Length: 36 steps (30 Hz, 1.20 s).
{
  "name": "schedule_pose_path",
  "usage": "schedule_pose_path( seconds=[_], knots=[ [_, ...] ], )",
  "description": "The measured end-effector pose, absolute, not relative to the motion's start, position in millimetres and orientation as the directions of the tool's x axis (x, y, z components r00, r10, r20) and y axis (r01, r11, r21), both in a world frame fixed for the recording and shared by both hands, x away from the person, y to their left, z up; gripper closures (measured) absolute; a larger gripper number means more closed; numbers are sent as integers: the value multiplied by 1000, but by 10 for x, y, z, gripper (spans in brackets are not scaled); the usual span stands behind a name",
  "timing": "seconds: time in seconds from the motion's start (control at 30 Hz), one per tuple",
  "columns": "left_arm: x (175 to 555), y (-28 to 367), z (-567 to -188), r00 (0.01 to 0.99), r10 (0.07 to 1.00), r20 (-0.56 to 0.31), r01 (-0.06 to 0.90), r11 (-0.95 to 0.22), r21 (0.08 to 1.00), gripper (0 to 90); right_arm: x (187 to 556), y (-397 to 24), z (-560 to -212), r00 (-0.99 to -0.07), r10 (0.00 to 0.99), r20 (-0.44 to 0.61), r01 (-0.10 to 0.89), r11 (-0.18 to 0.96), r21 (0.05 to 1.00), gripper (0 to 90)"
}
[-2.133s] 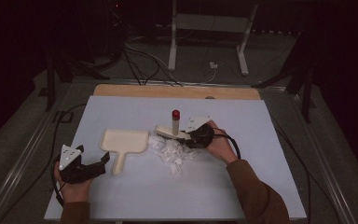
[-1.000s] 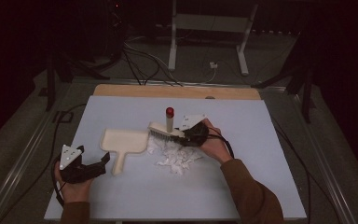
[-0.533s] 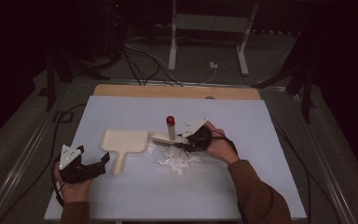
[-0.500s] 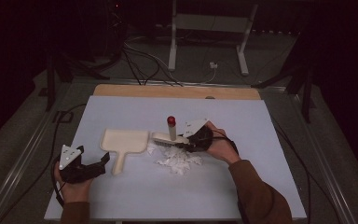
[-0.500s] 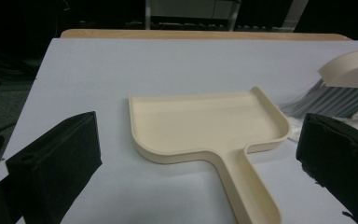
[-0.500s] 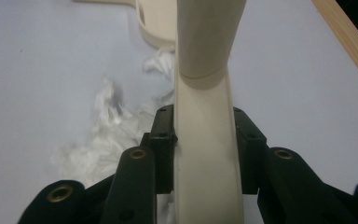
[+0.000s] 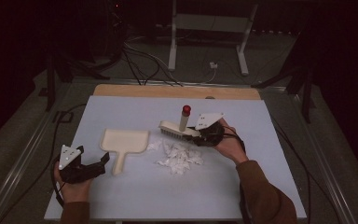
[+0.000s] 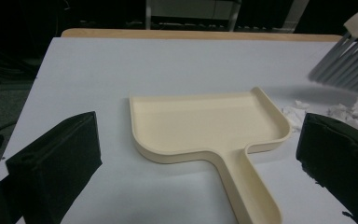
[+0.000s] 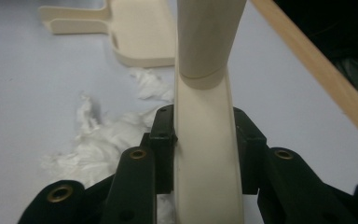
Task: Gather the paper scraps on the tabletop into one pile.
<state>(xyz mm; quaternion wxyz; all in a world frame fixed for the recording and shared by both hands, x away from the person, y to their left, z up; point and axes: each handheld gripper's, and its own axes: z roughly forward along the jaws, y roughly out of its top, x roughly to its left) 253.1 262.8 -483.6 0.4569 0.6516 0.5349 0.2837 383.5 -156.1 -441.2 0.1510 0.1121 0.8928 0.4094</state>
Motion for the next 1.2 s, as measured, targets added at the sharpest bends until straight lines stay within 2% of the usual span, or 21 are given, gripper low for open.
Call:
schedule_pose_path(
  seconds=[0.27,0.47,0.67,1.0,1.2],
  knots=[
    [2537,2606,-4840,271,955,-117,441,-16,897,6,3898,-1408,-4455,-895,386,-223,101,663,742,678],
    [2535,2624,-4840,269,956,-119,440,-13,898,6,3896,-1173,-4496,-922,332,-199,74,656,751,678],
    [2533,2627,-4838,272,955,-119,440,-13,898,6,3888,-1034,-4553,-948,257,-188,56,716,696,678],
    [2540,2624,-4849,269,955,-123,445,-10,896,6,3836,-1270,-4499,-967,196,-162,34,733,679,678],
    [2539,2625,-4851,268,955,-126,446,-7,895,6,3799,-1457,-4457,-968,198,-155,40,731,682,677]
  ],
)
